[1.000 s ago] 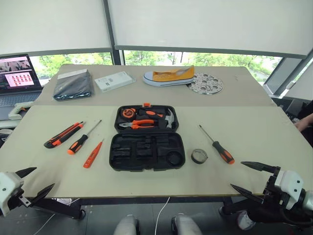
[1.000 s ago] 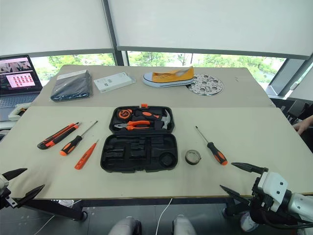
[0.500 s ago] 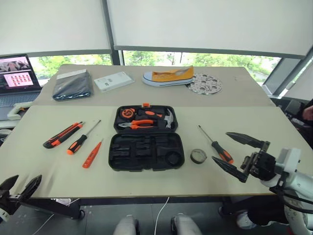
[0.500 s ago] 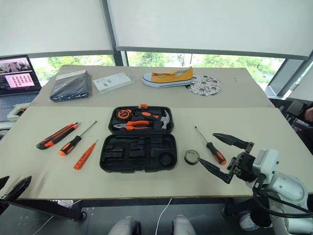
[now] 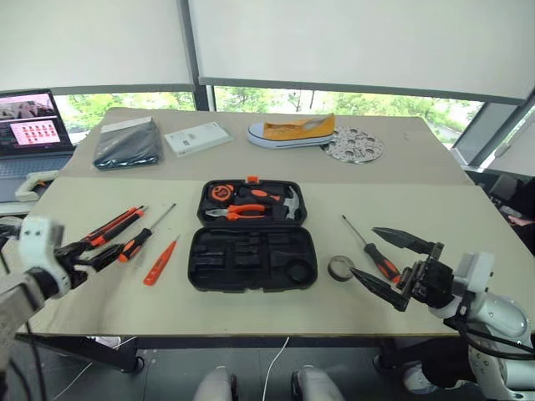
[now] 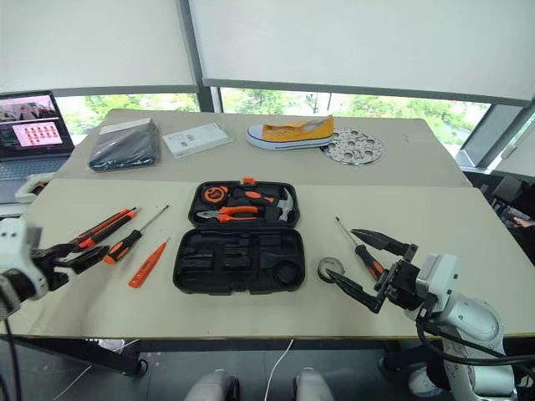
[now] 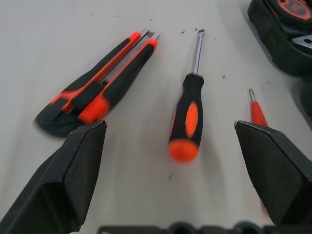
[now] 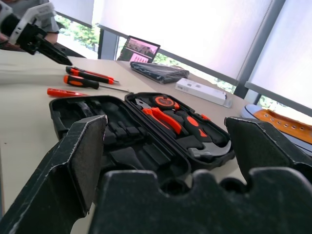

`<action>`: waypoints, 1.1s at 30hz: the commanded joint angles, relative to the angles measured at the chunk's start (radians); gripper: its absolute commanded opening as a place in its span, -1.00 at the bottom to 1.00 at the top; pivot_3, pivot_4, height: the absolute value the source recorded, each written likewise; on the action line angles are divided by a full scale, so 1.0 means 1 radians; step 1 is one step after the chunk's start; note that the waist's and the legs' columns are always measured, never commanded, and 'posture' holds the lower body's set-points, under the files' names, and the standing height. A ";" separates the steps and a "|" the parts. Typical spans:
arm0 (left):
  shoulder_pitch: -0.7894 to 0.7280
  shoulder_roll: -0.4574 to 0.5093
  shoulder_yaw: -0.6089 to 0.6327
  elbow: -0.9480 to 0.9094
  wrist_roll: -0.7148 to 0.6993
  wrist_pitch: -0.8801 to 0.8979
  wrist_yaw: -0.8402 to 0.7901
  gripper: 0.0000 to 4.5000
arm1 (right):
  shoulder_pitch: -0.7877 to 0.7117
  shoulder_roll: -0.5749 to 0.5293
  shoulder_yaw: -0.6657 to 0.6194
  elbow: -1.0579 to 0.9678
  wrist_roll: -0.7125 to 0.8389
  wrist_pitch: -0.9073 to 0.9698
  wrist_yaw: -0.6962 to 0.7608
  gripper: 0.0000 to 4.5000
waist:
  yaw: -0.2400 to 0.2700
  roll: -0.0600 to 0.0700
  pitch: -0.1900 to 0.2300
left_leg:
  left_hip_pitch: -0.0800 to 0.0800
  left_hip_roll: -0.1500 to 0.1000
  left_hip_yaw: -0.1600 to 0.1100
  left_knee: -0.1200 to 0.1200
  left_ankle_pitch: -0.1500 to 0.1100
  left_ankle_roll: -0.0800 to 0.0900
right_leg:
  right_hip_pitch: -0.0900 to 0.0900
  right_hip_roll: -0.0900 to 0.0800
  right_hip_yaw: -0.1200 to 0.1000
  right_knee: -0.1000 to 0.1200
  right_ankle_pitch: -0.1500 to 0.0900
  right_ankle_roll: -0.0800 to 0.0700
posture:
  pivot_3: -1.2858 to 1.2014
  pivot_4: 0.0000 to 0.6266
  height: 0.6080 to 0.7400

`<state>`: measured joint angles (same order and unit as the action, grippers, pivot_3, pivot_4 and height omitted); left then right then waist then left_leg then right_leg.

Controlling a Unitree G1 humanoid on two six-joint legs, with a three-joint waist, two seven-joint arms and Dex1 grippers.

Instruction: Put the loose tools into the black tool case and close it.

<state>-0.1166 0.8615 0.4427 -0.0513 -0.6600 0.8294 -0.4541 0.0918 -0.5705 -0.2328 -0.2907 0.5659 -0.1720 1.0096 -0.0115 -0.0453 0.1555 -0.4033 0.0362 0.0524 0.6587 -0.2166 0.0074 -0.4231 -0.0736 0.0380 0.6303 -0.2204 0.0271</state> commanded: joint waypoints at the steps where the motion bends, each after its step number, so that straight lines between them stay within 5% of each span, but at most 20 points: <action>1: -0.064 -0.004 -0.110 0.073 0.092 -0.023 -0.015 1.00 | -0.016 0.009 -0.004 -0.010 -0.018 -0.033 -0.008 0.99 | -0.005 0.000 0.000 | 0.000 0.000 0.000 0.000 0.000 0.000 | 0.000 0.000 0.000 0.000 0.000 -0.001 | 0.03 -0.52 1.00; 7: -0.146 -0.037 -0.201 0.192 0.183 -0.064 -0.043 1.00 | -0.021 0.018 0.002 -0.001 -0.029 -0.042 -0.012 0.99 | -0.001 0.000 0.000 | 0.000 0.000 0.000 0.000 0.000 -0.001 | 0.000 0.000 0.000 0.000 0.000 0.000 | 0.03 -0.52 1.00; 17: -0.144 -0.075 -0.151 0.187 0.185 -0.209 -0.173 -0.57 | -0.013 0.009 -0.010 0.008 -0.006 -0.052 0.024 1.00 | 0.009 0.000 0.000 | 0.000 -0.002 0.000 0.001 0.000 -0.001 | 0.001 -0.003 0.000 -0.001 0.001 0.002 | 0.03 -0.52 1.00; 22: -0.191 -0.067 -0.130 0.194 0.189 -0.538 -0.405 -0.60 | -0.018 -0.022 -0.055 0.005 0.011 -0.026 0.026 1.00 | 0.014 0.000 0.000 | -0.003 -0.002 0.000 0.001 0.000 -0.001 | 0.000 -0.003 0.000 -0.002 0.001 0.001 | 0.03 -0.52 1.00; 28: -0.339 -0.059 -0.410 0.164 0.278 -0.712 -0.773 -0.60 | -0.042 -0.128 -0.115 0.051 0.060 0.067 0.059 1.00 | 0.025 0.000 0.000 | -0.003 -0.004 0.001 0.002 0.000 0.000 | 0.002 -0.003 0.001 -0.004 -0.001 -0.004 | 0.03 -0.52 1.00; 33: -0.494 -0.121 -0.600 0.338 0.509 -0.872 -0.775 -0.60 | -0.071 -0.175 -0.102 0.058 0.060 0.110 0.088 1.00 | 0.019 0.000 0.000 | -0.003 -0.004 0.001 0.002 0.000 0.000 | 0.002 0.000 0.003 -0.004 0.002 0.004 | 0.03 -0.52 1.00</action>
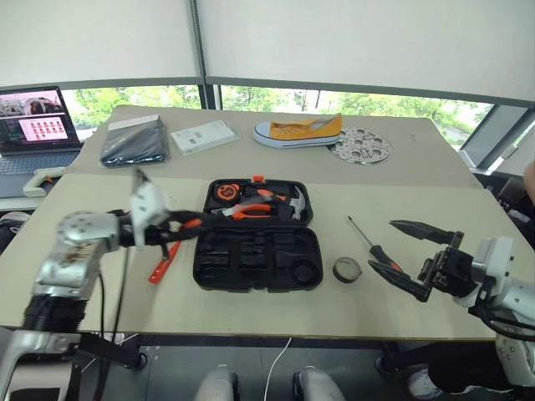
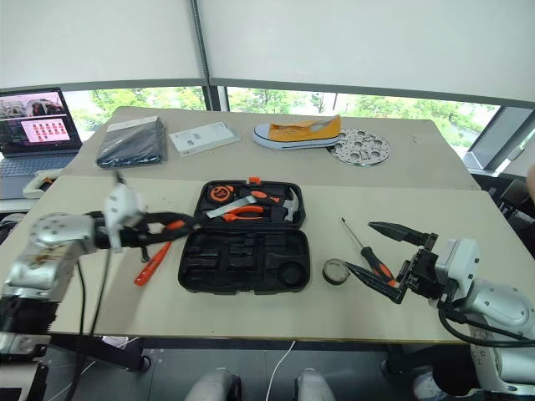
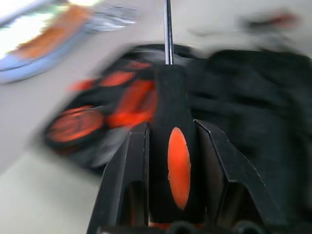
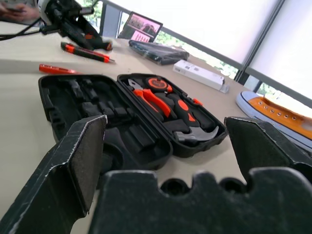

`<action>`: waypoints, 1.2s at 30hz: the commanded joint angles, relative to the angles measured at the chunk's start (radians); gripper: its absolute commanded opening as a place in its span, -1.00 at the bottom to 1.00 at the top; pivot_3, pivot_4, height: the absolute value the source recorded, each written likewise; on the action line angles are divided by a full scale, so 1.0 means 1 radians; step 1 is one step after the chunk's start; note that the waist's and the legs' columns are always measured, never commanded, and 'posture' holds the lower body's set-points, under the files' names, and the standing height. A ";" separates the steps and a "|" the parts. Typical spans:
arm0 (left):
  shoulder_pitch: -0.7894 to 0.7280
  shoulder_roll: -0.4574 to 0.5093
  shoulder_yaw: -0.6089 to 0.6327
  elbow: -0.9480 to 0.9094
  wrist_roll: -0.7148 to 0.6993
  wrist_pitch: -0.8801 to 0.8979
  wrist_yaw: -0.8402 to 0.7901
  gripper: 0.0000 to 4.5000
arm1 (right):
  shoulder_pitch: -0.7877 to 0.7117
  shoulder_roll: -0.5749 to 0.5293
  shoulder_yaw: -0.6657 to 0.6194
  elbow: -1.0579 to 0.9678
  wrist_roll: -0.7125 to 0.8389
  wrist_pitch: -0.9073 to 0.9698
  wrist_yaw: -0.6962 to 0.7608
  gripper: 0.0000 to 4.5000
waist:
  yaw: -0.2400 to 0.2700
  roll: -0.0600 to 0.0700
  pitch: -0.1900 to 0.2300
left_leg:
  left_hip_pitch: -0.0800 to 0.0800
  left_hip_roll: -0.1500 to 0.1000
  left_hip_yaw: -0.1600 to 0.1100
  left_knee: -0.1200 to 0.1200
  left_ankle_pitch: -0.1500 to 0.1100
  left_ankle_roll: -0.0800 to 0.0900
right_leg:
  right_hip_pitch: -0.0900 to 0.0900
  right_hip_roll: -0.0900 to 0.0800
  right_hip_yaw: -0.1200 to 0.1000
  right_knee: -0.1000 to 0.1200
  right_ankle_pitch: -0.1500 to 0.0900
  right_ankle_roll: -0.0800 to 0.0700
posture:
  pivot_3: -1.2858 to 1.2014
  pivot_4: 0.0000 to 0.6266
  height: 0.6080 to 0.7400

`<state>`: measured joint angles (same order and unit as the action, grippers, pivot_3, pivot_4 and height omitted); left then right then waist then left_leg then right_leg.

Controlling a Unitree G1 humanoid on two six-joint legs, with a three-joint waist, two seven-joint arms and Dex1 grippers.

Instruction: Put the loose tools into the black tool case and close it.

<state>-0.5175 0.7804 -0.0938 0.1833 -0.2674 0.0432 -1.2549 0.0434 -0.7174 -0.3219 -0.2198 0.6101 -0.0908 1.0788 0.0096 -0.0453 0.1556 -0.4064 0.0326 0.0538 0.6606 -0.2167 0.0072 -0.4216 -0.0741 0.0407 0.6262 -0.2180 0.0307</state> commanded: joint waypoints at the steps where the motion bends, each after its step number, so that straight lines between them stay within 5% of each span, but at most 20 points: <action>1: -0.128 -0.072 -0.093 0.160 0.159 -0.095 0.058 -0.60 | -0.033 -0.040 -0.001 -0.027 0.015 0.043 0.025 1.00 | -0.003 0.000 0.000 | 0.000 0.001 0.000 0.000 0.000 0.000 | 0.000 0.001 0.000 0.000 0.000 0.000 | 0.03 -0.52 1.00; 11: -0.248 -0.140 -0.192 0.356 0.325 -0.238 0.065 -0.60 | -0.111 -0.018 0.046 -0.094 -0.001 0.089 -0.002 1.00 | -0.009 0.000 0.000 | -0.002 0.000 -0.001 0.001 0.000 0.000 | -0.001 0.001 0.001 0.000 0.000 0.003 | 0.03 -0.52 1.00; 22: -0.231 -0.110 -0.170 0.349 0.367 -0.165 0.094 -0.60 | -0.083 -0.009 0.033 -0.094 -0.012 0.077 0.000 1.00 | -0.012 0.000 0.000 | 0.000 0.001 -0.001 0.001 0.000 0.000 | 0.000 0.002 0.001 0.001 0.000 0.004 | 0.03 -0.52 1.00; 23: -0.226 -0.117 -0.162 0.346 0.352 -0.156 0.094 -0.16 | -0.082 -0.009 0.033 -0.093 -0.012 0.076 0.000 1.00 | -0.013 0.000 0.000 | 0.000 0.001 -0.001 0.001 0.000 0.001 | 0.000 0.002 0.001 0.001 0.000 0.004 | 0.03 -0.52 1.00; 29: -0.210 -0.150 -0.106 0.330 0.257 -0.249 0.073 0.75 | -0.061 -0.003 0.031 -0.084 -0.011 0.066 0.009 1.00 | -0.011 0.000 0.000 | 0.002 0.001 -0.001 0.001 0.002 0.003 | 0.000 0.002 0.001 0.003 -0.002 0.008 | 0.03 -0.52 1.00; 34: -0.187 -0.204 0.006 0.269 0.107 -0.111 0.096 0.75 | -0.042 0.001 0.020 -0.073 -0.006 0.065 0.020 1.00 | -0.008 0.000 0.000 | -0.001 0.000 -0.001 0.002 0.002 0.003 | 0.000 0.000 0.001 0.002 -0.001 0.009 | 0.03 -0.52 1.00; 36: -0.179 -0.216 0.021 0.267 0.094 -0.066 0.118 0.51 | -0.035 0.005 0.019 -0.071 -0.005 0.063 0.020 1.00 | -0.008 0.000 0.000 | -0.002 0.000 -0.001 0.002 0.002 0.003 | -0.001 0.000 0.001 0.002 -0.001 0.008 | 0.03 -0.52 1.00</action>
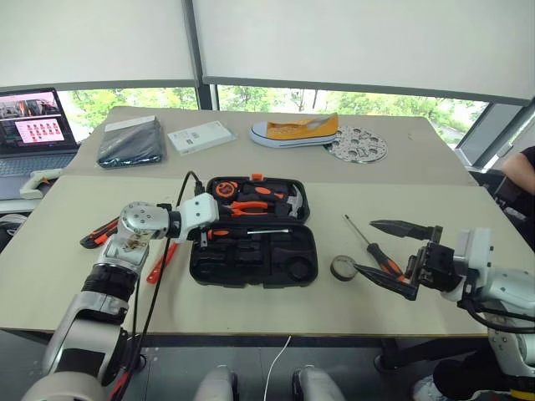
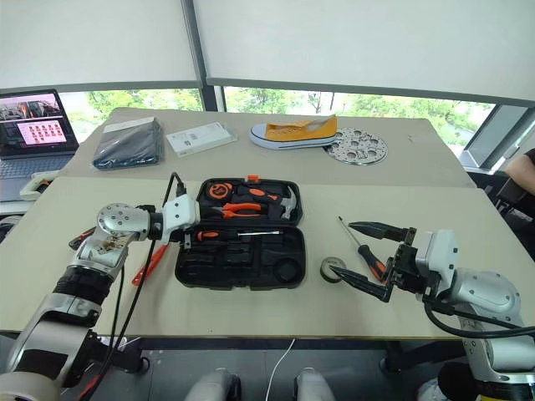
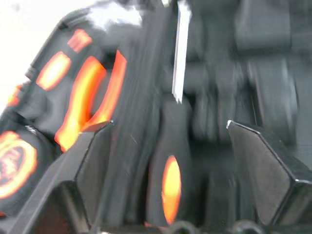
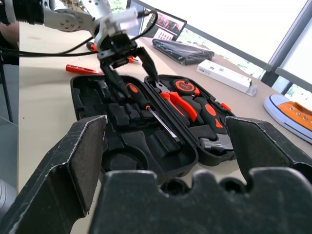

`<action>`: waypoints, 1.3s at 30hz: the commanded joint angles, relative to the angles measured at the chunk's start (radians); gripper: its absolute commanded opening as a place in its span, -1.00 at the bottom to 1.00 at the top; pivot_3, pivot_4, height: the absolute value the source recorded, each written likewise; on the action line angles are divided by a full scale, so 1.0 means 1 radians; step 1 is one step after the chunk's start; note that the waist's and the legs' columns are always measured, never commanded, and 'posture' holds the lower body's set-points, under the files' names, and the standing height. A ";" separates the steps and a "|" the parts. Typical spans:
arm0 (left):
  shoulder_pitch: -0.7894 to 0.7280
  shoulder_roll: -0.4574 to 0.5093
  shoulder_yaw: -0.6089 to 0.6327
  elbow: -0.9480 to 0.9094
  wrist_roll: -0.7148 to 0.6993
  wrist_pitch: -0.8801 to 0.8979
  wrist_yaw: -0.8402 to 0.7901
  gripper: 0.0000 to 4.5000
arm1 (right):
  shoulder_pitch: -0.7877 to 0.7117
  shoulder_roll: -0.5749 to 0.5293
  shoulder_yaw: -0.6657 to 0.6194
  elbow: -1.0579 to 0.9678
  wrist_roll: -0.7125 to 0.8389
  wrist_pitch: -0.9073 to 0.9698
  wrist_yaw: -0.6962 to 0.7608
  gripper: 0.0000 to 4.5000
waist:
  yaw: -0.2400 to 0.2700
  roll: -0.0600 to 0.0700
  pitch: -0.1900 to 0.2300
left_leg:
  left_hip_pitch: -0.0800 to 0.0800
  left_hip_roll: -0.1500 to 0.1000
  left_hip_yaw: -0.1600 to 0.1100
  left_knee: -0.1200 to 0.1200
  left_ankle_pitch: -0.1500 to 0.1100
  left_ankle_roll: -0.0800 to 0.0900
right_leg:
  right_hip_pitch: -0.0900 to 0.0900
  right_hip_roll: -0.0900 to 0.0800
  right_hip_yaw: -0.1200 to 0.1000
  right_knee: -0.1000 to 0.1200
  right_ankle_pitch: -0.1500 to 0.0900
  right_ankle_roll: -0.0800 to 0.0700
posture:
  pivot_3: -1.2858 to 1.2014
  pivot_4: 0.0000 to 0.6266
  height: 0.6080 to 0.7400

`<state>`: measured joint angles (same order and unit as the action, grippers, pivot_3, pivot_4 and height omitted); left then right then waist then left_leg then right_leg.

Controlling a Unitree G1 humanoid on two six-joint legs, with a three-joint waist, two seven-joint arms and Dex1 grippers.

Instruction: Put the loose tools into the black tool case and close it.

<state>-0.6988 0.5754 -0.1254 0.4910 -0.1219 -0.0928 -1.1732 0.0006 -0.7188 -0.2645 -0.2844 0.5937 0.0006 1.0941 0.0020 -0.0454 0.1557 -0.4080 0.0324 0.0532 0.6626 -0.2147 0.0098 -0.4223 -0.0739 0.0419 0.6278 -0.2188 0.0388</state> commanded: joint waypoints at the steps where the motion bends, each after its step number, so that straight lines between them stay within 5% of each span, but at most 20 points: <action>1: 0.010 -0.015 0.050 -0.036 -0.044 0.080 0.047 0.45 | 0.010 0.009 -0.038 -0.005 0.010 -0.030 0.005 1.00 | 0.000 0.000 0.000 | 0.000 0.000 0.000 0.000 0.000 0.000 | 0.000 0.000 0.000 0.000 0.000 0.000 | 0.03 -0.52 1.00; 8: 0.057 -0.078 0.007 -0.044 0.001 0.151 0.130 -0.78 | 0.031 0.032 -0.039 -0.004 0.004 -0.038 -0.002 1.00 | -0.002 0.000 0.000 | 0.001 0.000 0.000 0.000 0.000 0.000 | 0.000 0.000 0.000 0.000 0.000 0.001 | 0.03 -0.52 1.00; 10: 0.074 -0.081 -0.028 -0.044 0.034 0.135 0.125 -0.98 | 0.039 0.036 -0.039 -0.005 0.003 -0.039 -0.007 1.00 | -0.001 0.000 0.000 | 0.001 0.000 0.000 0.000 0.000 0.000 | 0.001 0.000 0.000 0.000 -0.001 0.001 | 0.03 -0.52 1.00; 19: 0.103 -0.074 -0.107 -0.039 0.130 0.185 0.164 -0.98 | 0.120 0.055 -0.061 -0.020 -0.009 -0.045 -0.040 1.00 | 0.008 0.003 -0.004 | 0.003 -0.001 0.000 0.000 0.000 0.000 | 0.003 0.000 0.000 0.000 -0.001 0.002 | 0.03 -0.52 1.00; 24: 0.104 -0.117 0.001 -0.062 0.006 0.108 0.163 -0.98 | 0.142 0.082 -0.097 -0.018 -0.028 -0.049 -0.115 1.00 | 0.008 0.005 -0.006 | 0.004 -0.001 0.000 0.000 0.000 0.000 | 0.003 0.000 0.000 0.000 -0.001 0.002 | 0.03 -0.52 1.00; 28: 0.119 -0.102 0.149 -0.104 -0.175 0.007 0.055 -0.31 | 0.214 0.103 -0.168 -0.010 -0.046 -0.049 -0.176 1.00 | 0.011 0.004 -0.006 | 0.001 -0.001 0.000 0.000 0.000 0.000 | 0.001 -0.001 0.000 0.000 -0.001 0.001 | 0.03 -0.52 1.00; 36: 0.296 0.132 0.288 -0.173 -0.365 0.019 -0.295 0.91 | 0.450 0.155 -0.272 -0.013 -0.115 0.045 -0.338 1.00 | -0.011 0.005 -0.006 | 0.002 0.000 0.000 -0.002 -0.001 0.000 | 0.000 -0.001 0.000 -0.001 0.001 -0.007 | 0.03 -0.52 1.00; 39: 0.378 0.173 0.327 -0.229 -0.426 0.028 -0.363 0.97 | 0.517 0.169 -0.283 0.026 -0.146 0.069 -0.371 1.00 | -0.011 0.005 -0.006 | 0.002 0.002 0.000 -0.002 -0.001 0.000 | 0.000 -0.002 -0.001 -0.001 -0.007 -0.008 | 0.03 -0.52 1.00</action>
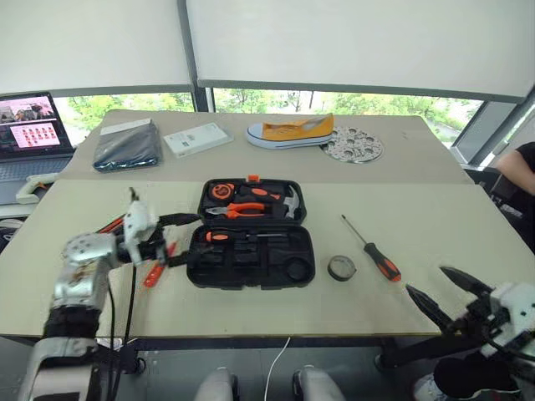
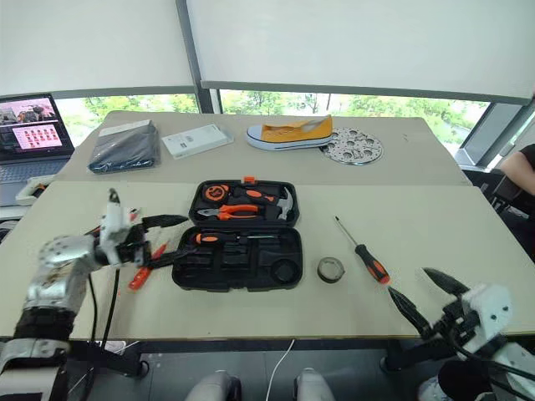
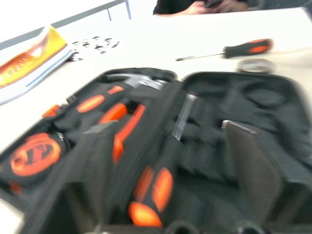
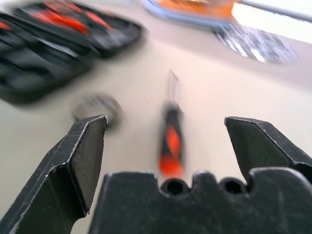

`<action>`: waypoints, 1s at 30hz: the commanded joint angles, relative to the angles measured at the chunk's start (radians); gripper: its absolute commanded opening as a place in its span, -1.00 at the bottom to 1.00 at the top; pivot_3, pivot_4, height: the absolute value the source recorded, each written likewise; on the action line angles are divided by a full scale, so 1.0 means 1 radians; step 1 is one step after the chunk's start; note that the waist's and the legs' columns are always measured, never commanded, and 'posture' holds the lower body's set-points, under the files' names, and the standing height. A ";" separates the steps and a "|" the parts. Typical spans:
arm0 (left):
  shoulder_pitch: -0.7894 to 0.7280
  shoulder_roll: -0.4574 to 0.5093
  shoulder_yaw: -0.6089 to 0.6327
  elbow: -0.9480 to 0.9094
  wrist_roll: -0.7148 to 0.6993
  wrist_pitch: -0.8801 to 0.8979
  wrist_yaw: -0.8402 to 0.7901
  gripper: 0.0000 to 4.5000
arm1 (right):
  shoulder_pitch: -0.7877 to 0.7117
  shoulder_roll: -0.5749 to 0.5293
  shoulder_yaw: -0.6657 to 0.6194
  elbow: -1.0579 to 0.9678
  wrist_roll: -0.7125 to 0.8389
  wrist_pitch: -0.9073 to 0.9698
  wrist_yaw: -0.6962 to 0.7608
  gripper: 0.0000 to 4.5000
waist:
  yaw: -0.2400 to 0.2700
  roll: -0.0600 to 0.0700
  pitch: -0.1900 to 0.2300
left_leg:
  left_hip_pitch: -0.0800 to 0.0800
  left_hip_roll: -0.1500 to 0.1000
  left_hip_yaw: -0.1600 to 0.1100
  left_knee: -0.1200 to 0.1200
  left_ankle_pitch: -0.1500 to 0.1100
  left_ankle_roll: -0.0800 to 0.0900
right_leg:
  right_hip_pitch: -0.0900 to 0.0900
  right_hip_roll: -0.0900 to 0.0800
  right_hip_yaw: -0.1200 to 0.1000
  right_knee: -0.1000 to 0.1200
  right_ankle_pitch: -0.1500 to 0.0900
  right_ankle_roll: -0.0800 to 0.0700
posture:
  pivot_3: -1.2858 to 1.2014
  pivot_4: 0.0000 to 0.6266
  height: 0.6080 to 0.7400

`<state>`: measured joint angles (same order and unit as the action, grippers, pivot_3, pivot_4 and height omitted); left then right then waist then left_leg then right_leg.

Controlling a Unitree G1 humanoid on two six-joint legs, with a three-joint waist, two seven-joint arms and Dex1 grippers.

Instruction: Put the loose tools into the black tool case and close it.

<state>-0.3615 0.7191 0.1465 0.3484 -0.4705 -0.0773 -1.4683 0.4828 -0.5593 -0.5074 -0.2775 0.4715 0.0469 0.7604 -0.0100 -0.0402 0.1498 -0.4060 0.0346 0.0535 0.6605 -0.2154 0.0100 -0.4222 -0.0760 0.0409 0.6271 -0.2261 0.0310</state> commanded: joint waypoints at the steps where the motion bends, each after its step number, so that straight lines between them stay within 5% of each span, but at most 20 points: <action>1: 0.080 0.034 0.069 -0.125 -0.105 0.029 -0.080 0.97 | 0.052 0.012 -0.048 0.021 -0.022 0.036 -0.047 1.00 | 0.002 0.000 0.000 | 0.001 0.000 0.000 0.000 0.000 0.000 | 0.001 -0.001 0.000 0.000 0.000 0.000 | 0.03 -0.52 1.00; 6: 0.213 0.033 0.101 -0.294 -0.184 0.106 -0.073 0.97 | 0.042 -0.016 -0.060 -0.049 0.011 0.130 -0.083 1.00 | -0.001 0.001 0.000 | 0.001 0.001 0.000 0.000 0.000 0.000 | 0.001 -0.003 0.001 0.000 0.000 0.001 | 0.03 -0.52 1.00; 10: 0.264 -0.021 0.113 -0.381 -0.209 0.092 -0.020 0.97 | -0.121 -0.148 -0.023 -0.169 0.093 0.436 -0.173 1.00 | -0.013 0.002 0.001 | 0.002 0.004 -0.002 0.000 0.000 0.000 | 0.000 -0.002 0.003 0.001 0.001 0.000 | 0.03 -0.52 1.00; 17: 0.240 -0.061 0.081 -0.446 -0.212 0.118 0.040 0.97 | -0.451 -0.349 0.181 -0.108 0.135 0.816 -0.180 1.00 | 0.007 0.000 0.001 | 0.001 0.001 0.001 0.000 0.000 0.000 | -0.001 0.003 0.000 0.001 0.000 -0.002 | 0.03 -0.52 1.00; 23: 0.242 -0.073 0.050 -0.463 -0.203 0.122 0.047 0.97 | -0.656 -0.370 0.402 0.051 0.036 0.904 -0.175 1.00 | 0.008 0.000 0.001 | -0.003 -0.002 0.002 0.000 -0.001 0.001 | -0.001 -0.001 0.001 -0.004 0.001 0.002 | 0.03 -0.52 1.00; 30: 0.268 -0.064 0.057 -0.441 -0.170 0.062 0.024 1.00 | -0.717 -0.316 0.436 0.130 -0.075 0.843 -0.232 0.09 | 0.004 0.000 0.001 | -0.003 -0.002 0.002 0.000 -0.001 0.002 | -0.002 0.000 0.001 -0.003 0.005 0.008 | 0.03 -0.52 1.00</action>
<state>-0.1023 0.6422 0.1892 -0.0872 -0.6576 0.0240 -1.4288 -0.2301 -0.8777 -0.0274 -0.1400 0.4137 0.9165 0.5444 -0.0064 -0.0403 0.1511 -0.4093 0.0329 0.0556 0.6607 -0.2165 0.0119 -0.4238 -0.0758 0.0420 0.6237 -0.2219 0.0406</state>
